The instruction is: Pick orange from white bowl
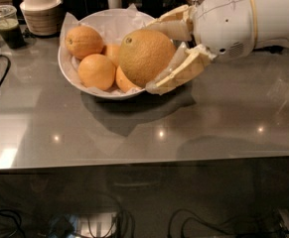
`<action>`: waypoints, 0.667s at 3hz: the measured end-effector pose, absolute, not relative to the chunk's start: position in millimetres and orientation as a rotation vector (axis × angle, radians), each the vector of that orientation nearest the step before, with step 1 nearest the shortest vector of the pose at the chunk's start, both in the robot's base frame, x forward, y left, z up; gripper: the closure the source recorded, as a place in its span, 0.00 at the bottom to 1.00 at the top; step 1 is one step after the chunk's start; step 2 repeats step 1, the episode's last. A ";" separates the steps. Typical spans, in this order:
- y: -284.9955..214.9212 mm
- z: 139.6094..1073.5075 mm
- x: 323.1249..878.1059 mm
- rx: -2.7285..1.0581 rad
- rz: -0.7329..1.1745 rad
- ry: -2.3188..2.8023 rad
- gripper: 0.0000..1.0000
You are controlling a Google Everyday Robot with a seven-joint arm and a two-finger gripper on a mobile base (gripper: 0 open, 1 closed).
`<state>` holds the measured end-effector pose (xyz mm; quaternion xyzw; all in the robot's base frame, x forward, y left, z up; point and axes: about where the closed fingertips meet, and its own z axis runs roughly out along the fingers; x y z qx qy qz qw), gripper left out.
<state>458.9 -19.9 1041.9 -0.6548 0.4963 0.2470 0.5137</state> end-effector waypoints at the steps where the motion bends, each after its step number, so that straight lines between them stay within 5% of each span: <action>1: -19.8 1041.9 458.9 -1.574 0.594 1.193 1.00; 2: -19.8 1041.9 458.9 -1.574 0.594 1.193 1.00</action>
Offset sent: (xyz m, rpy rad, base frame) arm 0.0000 0.0000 0.0000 0.0000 0.0000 0.0000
